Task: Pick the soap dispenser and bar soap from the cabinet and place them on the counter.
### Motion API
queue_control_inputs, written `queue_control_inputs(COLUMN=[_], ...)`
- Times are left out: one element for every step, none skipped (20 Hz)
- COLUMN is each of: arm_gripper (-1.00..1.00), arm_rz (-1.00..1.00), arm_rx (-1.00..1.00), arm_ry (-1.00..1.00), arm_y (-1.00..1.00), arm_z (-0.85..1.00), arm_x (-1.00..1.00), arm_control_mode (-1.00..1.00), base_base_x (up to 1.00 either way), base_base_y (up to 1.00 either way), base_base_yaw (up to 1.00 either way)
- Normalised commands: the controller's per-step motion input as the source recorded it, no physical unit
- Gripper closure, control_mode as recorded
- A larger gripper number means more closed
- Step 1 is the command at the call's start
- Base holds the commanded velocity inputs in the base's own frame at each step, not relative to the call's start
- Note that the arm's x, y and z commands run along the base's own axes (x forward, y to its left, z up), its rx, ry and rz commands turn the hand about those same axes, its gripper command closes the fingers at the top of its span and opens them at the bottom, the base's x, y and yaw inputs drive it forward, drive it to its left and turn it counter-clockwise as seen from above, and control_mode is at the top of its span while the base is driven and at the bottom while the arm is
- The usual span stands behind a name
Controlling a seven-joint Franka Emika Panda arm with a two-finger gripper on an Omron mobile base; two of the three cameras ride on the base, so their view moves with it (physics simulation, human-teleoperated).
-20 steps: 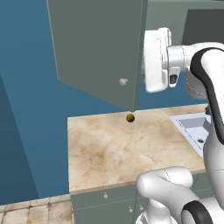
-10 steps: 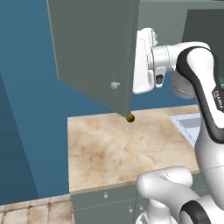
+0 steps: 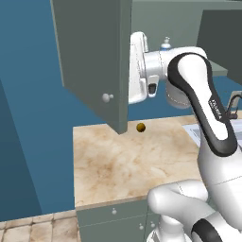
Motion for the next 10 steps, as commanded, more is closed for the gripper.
queue_control_inputs(arm_gripper=[-1.0, -1.0, -1.0, -1.0, -1.0, -1.0, -1.0, -1.0, -1.0, -1.0], arm_rz=[0.0, 0.0, 0.0, 0.0, 0.0, 0.0, 0.0, 0.0, 0.0, 0.0], arm_rx=[-0.01, 0.0, 0.0, 0.0, 0.0, 0.0, 0.0, 0.0, 0.0, 0.0], arm_ry=[-0.07, -0.05, -0.05, -0.06, -0.08, -0.08, -0.08, -0.06, -0.06, -0.04], arm_y=[0.34, 0.27, 0.27, 0.27, 0.28, 0.28, 0.29, 0.28, 0.32, 0.35], arm_z=[-0.1, -0.09, -0.08, -0.07, -0.06, -0.09, -0.09, -0.09, -0.1, -0.11], arm_x=[0.08, 0.11, 0.1, 0.09, 0.06, 0.08, 0.11, 0.16, 0.19, 0.25], arm_control_mode=[-1.0, -1.0, -1.0, -1.0, -1.0, -1.0, -1.0, -1.0, -1.0, -1.0], base_base_x=[0.0, 0.0, 0.0, 0.0, 0.0, 0.0, 0.0, 0.0, 0.0, 0.0], base_base_y=[0.0, 0.0, 0.0, 0.0, 0.0, 0.0, 0.0, 0.0, 0.0, 0.0], base_base_yaw=[0.0, 0.0, 0.0, 0.0, 0.0, 0.0, 0.0, 0.0, 0.0, 0.0])
